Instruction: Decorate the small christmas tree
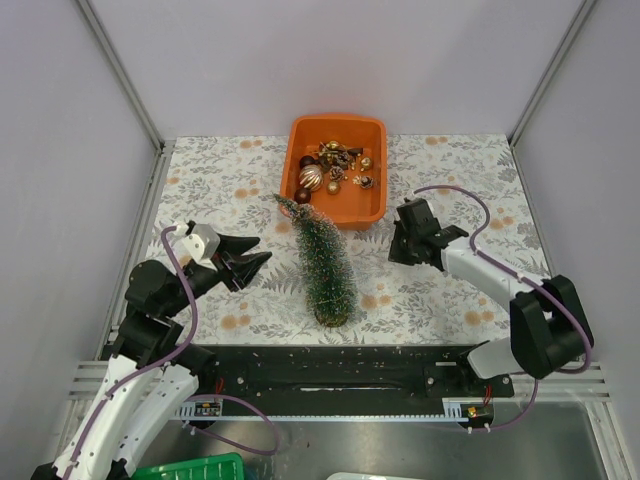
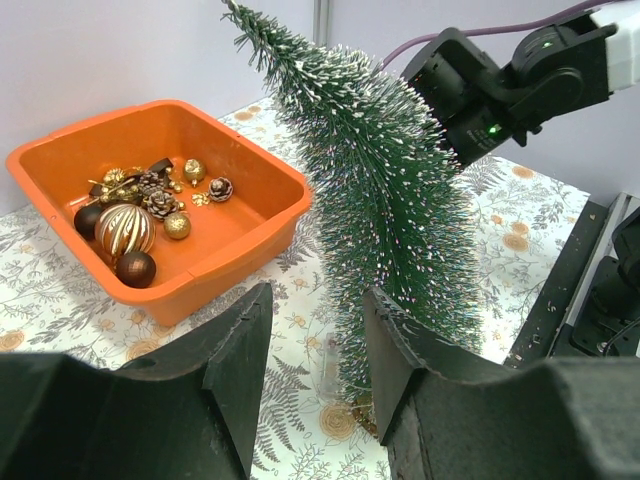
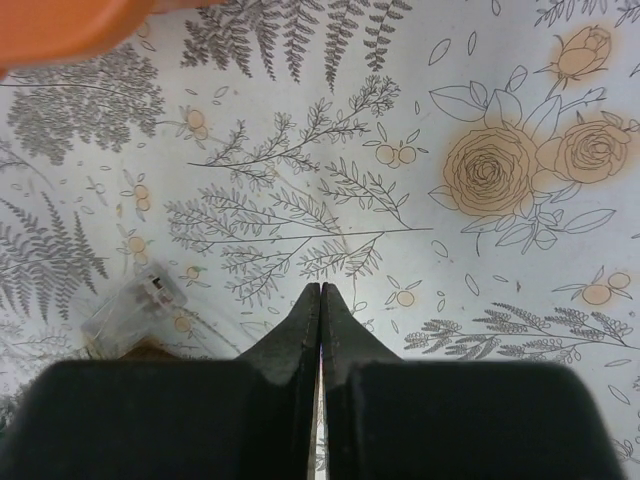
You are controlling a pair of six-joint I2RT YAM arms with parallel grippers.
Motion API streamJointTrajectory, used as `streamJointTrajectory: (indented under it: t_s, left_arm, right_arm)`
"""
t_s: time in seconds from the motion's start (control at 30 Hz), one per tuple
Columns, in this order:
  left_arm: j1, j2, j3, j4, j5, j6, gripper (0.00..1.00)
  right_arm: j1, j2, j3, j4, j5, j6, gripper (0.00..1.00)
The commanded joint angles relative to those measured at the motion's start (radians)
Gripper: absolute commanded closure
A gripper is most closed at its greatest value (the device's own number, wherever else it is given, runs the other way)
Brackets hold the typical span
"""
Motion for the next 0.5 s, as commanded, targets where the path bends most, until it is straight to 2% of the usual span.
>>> streamJointTrajectory:
  t_s: [0.0,0.03,0.07,0.17,0.2,0.3,0.4,0.47]
  left_arm:
    - [0.008,-0.017,0.027,0.016,-0.011,0.008,0.55]
    - [0.008,-0.019,0.028,0.016,-0.011,0.008,0.55]
    - [0.008,-0.022,0.027,0.016,-0.013,0.007,0.55]
    - [0.008,-0.023,0.027,0.017,-0.009,0.002,0.55]
    - [0.012,-0.026,0.025,0.016,-0.009,0.002,0.55]
    - [0.013,-0.028,0.028,0.010,-0.011,0.005,0.55]
    - [0.013,-0.029,0.033,0.004,-0.017,0.010,0.55]
    - [0.013,-0.029,0.034,0.002,-0.020,0.011,0.55]
  right_arm:
    - [-0.008,-0.095,-0.015,-0.039,0.023,-0.009,1.00]
    - [-0.008,-0.100,-0.023,-0.041,0.024,-0.014,1.00]
    - [-0.008,-0.098,-0.026,-0.044,0.024,-0.014,0.95]
    - [-0.009,-0.067,-0.032,-0.045,0.012,-0.014,0.44]
    - [-0.008,-0.057,-0.032,-0.042,0.007,-0.011,0.34]
    - [-0.008,-0.031,-0.032,-0.024,0.001,-0.009,0.23]
    - [-0.008,0.002,-0.031,0.002,-0.012,-0.014,0.23]
    - [-0.006,0.032,-0.026,0.019,-0.023,-0.018,0.27]
